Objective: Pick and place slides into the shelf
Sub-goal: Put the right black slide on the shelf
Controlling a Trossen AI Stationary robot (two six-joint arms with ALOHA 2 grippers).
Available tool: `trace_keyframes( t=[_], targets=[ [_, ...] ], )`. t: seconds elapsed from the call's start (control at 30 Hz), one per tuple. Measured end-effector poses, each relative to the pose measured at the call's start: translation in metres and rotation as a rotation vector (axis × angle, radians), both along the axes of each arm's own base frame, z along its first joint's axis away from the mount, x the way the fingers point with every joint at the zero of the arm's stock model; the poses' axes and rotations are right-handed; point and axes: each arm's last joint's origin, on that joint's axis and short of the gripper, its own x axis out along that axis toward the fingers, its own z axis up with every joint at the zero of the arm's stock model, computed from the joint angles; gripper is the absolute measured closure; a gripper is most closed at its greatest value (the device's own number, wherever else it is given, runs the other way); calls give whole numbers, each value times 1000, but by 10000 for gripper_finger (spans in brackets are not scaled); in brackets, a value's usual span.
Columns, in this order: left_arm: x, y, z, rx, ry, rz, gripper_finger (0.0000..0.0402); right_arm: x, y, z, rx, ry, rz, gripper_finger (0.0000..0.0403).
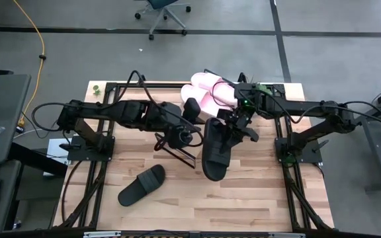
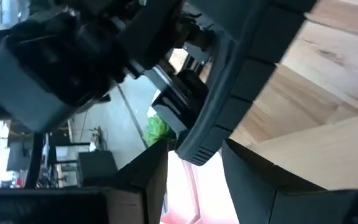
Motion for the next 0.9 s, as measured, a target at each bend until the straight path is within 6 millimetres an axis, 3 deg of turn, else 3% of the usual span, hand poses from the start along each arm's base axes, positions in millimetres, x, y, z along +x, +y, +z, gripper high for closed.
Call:
trace_keyframes(
  t=[0.33, 0.9],
  targets=[
    [8, -16, -9, 137, 74, -172, 261, 0, 0, 0, 4, 2, -3, 403],
    [18, -23, -15, 235, 79, -195, 261, 1, 0, 4, 7, -24, -9, 403]
  ],
)
